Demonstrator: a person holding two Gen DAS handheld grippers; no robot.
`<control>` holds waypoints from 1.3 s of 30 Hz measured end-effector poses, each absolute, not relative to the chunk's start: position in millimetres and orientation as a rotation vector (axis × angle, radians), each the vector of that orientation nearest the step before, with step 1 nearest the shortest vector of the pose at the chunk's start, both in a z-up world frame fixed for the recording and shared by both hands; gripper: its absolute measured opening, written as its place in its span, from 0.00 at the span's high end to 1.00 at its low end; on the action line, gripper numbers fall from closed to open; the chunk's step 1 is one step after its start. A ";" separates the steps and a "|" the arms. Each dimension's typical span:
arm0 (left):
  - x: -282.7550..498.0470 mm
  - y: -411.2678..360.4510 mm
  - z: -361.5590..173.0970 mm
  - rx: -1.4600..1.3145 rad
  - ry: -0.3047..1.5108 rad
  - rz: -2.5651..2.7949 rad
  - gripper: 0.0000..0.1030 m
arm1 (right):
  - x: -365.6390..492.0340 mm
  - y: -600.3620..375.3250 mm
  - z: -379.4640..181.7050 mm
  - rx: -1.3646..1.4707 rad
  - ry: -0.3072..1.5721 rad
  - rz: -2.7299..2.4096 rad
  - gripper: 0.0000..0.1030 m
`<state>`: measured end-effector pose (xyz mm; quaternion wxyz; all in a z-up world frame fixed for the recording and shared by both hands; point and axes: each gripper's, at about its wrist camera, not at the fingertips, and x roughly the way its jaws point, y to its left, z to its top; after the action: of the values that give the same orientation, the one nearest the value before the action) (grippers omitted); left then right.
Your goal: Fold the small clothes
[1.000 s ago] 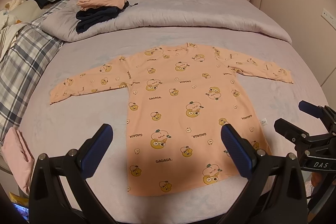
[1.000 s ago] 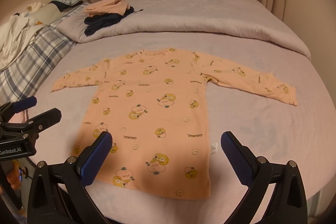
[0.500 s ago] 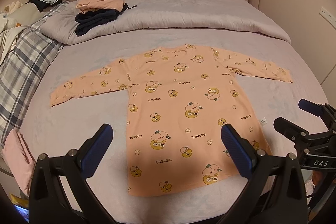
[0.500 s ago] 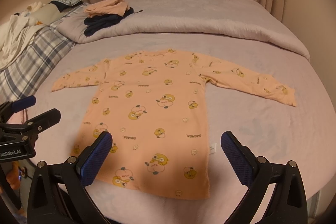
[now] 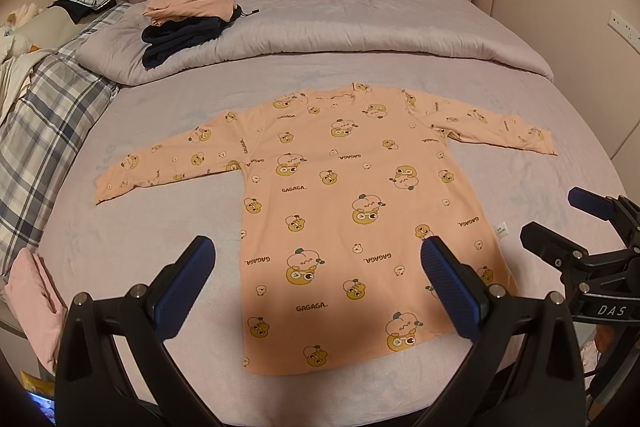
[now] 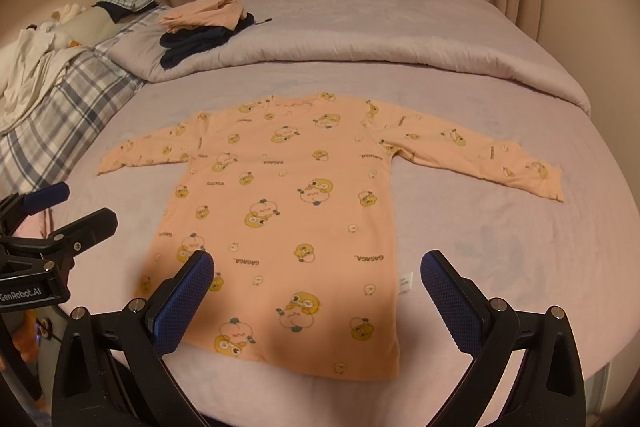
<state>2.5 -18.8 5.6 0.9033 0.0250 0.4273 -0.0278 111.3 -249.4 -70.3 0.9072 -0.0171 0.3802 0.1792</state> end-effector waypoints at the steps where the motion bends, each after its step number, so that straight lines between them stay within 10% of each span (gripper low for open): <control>1: 2.6 -19.0 5.6 0.052 0.883 -0.058 0.00 | 111.2 -249.4 -70.2 -0.036 0.785 0.371 0.01; 39: 0.8 -17.0 1.3 0.061 0.885 -0.059 0.00 | 110.3 -247.9 -70.3 -0.038 0.787 0.369 0.01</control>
<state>0.8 -17.0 1.3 0.9027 0.0294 0.4283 -0.0287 110.3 -247.9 -70.3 0.9069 -0.0185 0.3813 0.1786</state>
